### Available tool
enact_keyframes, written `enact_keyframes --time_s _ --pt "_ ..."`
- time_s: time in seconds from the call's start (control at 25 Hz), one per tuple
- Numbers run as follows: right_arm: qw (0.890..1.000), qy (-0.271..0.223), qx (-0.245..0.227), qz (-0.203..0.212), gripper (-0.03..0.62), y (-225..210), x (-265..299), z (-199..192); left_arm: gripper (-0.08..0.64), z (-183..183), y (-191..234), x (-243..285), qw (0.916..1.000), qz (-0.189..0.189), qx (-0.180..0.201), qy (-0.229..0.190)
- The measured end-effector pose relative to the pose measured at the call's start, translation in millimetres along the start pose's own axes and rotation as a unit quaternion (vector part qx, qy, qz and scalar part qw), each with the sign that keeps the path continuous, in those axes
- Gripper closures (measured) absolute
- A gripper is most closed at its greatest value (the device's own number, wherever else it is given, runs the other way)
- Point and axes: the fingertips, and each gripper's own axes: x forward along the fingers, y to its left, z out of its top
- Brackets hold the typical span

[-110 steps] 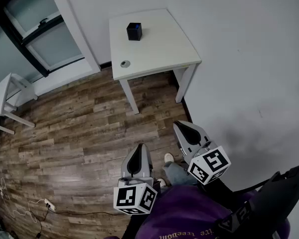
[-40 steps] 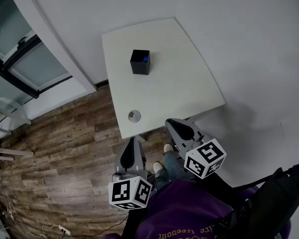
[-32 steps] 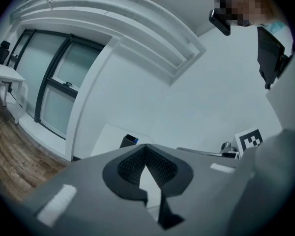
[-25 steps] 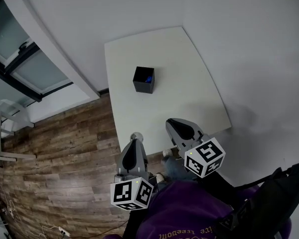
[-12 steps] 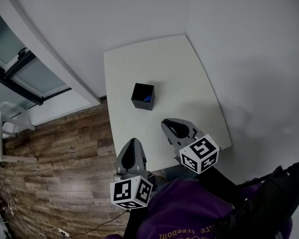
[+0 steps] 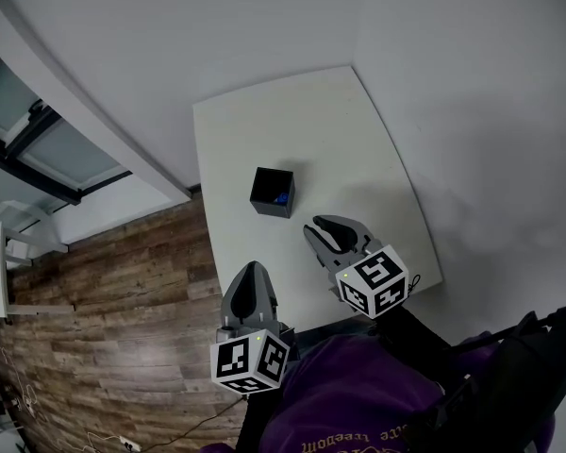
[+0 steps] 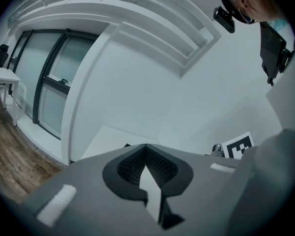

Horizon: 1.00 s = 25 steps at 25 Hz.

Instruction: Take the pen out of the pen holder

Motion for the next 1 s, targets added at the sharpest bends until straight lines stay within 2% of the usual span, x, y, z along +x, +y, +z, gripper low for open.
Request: enact_keyframes --time_s 0.4,0.72,1.0 --pt "0.999 0.029 -0.009 -0.022 0.486 -12.5 43.7 0.6 0.555 12.1 20.6 20.9 0.9997 -0.015 0.001 0.021" --pt "0.998 0.051 -0.018 -0.022 0.483 -25.7 77.7 -13.0 0.555 4.6 39.8 41.6 0.9995 -0.010 -0.004 0.029" --pt "0.996 0.075 -0.046 -0.031 0.483 -33.3 100.0 -26.2 0.555 1.4 57.1 52.4 0.9994 -0.002 -0.005 0.035"
